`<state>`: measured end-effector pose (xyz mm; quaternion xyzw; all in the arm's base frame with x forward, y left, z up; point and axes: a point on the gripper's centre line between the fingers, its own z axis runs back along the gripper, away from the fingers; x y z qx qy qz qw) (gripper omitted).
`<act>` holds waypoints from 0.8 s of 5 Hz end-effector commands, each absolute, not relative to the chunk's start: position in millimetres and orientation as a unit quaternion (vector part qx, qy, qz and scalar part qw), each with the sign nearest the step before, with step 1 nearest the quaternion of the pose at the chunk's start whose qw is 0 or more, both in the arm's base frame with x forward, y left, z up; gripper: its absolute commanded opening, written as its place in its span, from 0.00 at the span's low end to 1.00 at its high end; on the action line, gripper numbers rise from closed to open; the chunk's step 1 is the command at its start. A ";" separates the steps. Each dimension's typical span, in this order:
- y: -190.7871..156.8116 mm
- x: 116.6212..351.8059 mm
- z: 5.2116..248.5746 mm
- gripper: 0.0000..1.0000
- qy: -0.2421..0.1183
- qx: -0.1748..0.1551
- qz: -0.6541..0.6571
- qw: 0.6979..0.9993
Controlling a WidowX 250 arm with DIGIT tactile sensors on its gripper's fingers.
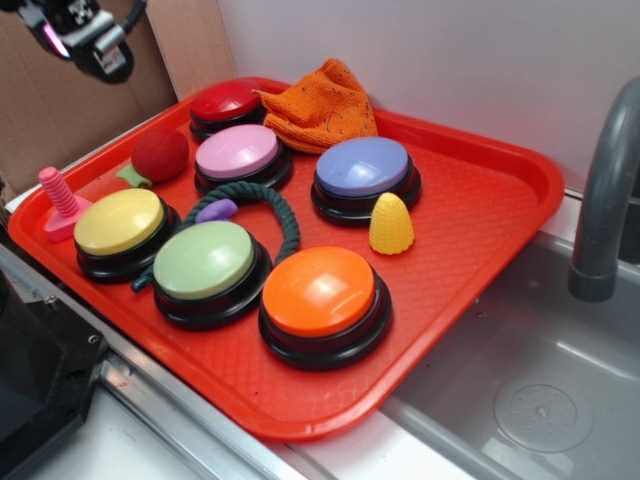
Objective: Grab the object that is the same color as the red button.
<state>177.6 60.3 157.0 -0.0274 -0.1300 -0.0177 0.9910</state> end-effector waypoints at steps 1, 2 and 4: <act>104.3 201.6 145.4 1.00 -0.198 0.007 -0.080 0.977; 127.4 209.1 121.3 1.00 -0.192 -0.005 -0.085 0.978; 136.6 225.3 76.6 1.00 -0.171 -0.005 -0.088 0.981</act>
